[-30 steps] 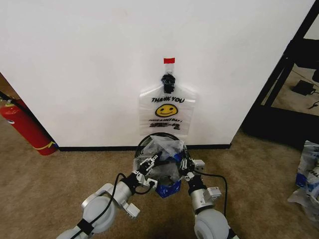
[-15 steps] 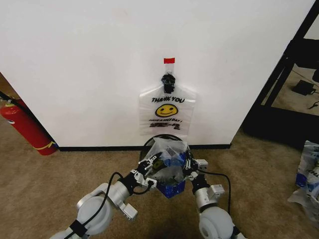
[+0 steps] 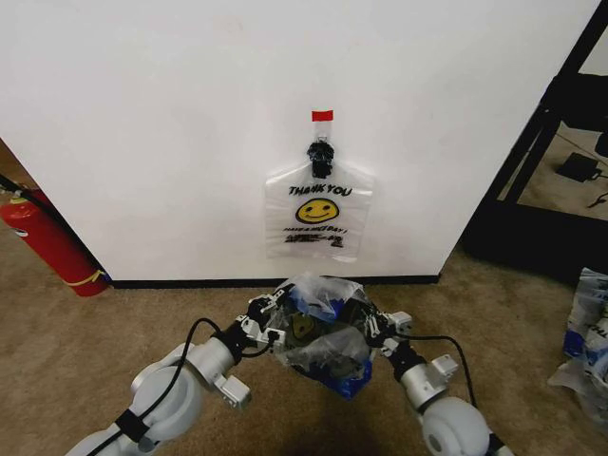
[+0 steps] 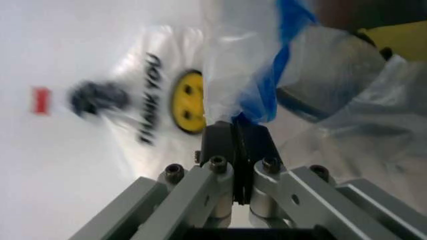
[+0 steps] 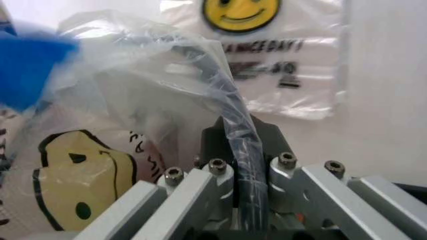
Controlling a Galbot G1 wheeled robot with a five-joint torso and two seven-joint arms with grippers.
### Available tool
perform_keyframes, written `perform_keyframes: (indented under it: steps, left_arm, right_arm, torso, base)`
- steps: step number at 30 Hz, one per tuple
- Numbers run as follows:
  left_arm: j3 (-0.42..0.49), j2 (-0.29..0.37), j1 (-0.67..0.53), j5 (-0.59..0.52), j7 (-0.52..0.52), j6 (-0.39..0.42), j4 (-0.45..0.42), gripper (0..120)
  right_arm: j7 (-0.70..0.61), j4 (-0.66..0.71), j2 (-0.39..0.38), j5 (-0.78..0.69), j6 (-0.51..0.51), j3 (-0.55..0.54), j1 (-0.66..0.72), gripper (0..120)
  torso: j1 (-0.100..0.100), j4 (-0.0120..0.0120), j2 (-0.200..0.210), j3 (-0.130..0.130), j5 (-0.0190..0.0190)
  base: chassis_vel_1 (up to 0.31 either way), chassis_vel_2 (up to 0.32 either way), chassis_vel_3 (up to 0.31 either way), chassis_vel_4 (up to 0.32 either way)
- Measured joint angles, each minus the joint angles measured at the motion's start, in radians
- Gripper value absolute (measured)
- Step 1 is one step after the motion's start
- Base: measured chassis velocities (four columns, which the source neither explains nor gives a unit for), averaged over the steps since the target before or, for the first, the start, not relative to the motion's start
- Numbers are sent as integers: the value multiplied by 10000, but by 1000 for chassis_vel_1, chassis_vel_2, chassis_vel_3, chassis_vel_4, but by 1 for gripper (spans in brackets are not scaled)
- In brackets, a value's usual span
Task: Pick up the garbage bag from the wall and place it over the trash bin.
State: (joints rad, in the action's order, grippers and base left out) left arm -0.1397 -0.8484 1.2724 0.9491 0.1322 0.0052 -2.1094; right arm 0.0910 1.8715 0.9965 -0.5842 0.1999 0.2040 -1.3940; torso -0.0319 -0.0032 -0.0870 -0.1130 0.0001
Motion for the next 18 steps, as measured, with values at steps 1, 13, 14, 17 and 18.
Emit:
perform_keyframes:
  steps: [1, 13, 14, 17, 18]
  left_arm:
    - [23, 39, 20, -302, 93, 107, 0, 0]
    - [86, 377, -50, -2684, 1150, 1388, -127, 0]
    - [72, 400, -61, -2721, 1216, 1416, -127, 0]
    - [67, 444, -58, -2756, 1372, 1457, -127, 0]
    - [67, 450, -54, -2757, 1408, 1462, -127, 0]
  right_arm:
    - [198, -66, -12, -45, 57, 6, 0, 1]
    - [3182, -1065, -133, -516, 593, 146, 188, 1]
    - [3350, -1124, -147, -543, 615, 165, 201, 1]
    - [3683, -1252, -168, -621, 659, 211, 232, 1]
    - [3789, -1294, -169, -648, 679, 227, 244, 1]
  torso:
    - [0, 1, 0, 0, 0]
    - [0, 1, 0, 0, 1]
    - [0, 1, 0, 0, 0]
    - [0, 0, 0, 0, 1]
    - [0, 0, 0, 0, 0]
  base:
    - [0, 0, 0, 0]
    - [0, 0, 0, 0]
    - [0, 0, 0, 0]
    - [0, 0, 0, 0]
    - [0, 0, 0, 0]
